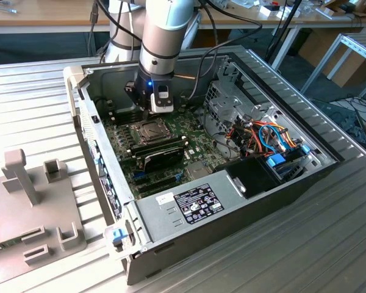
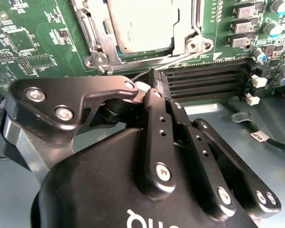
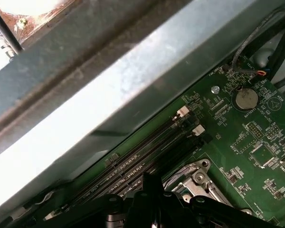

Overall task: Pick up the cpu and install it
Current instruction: 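Install the first cpu locking lever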

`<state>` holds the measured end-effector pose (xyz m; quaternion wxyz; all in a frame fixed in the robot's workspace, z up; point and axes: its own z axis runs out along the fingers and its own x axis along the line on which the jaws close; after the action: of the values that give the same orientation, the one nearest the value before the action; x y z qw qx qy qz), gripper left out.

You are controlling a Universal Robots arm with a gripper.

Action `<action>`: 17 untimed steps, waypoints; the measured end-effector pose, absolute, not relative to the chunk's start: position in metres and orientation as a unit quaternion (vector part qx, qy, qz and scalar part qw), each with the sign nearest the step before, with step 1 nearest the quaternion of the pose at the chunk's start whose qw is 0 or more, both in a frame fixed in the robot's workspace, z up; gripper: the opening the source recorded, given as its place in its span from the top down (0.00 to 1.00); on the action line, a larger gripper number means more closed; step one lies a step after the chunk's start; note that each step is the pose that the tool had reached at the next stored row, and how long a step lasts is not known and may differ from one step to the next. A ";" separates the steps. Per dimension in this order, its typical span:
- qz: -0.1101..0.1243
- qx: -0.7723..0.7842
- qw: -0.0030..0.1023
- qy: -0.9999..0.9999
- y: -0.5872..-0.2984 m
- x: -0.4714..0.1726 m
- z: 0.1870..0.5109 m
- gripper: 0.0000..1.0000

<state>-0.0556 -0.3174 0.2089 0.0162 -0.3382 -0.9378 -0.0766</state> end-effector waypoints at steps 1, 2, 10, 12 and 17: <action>-0.075 -0.338 0.016 -0.938 -0.317 -0.056 0.209 0.89; -0.074 -0.337 0.015 -0.938 -0.317 -0.056 0.208 0.89; -0.064 -0.308 0.014 -0.949 -0.318 -0.055 0.207 0.89; -0.064 -0.308 0.014 -0.949 -0.317 -0.055 0.206 0.89; -0.065 -0.308 0.014 -0.949 -0.317 -0.054 0.205 0.89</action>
<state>-0.0538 -0.3172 0.2053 0.0144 -0.3080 -0.9491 -0.0647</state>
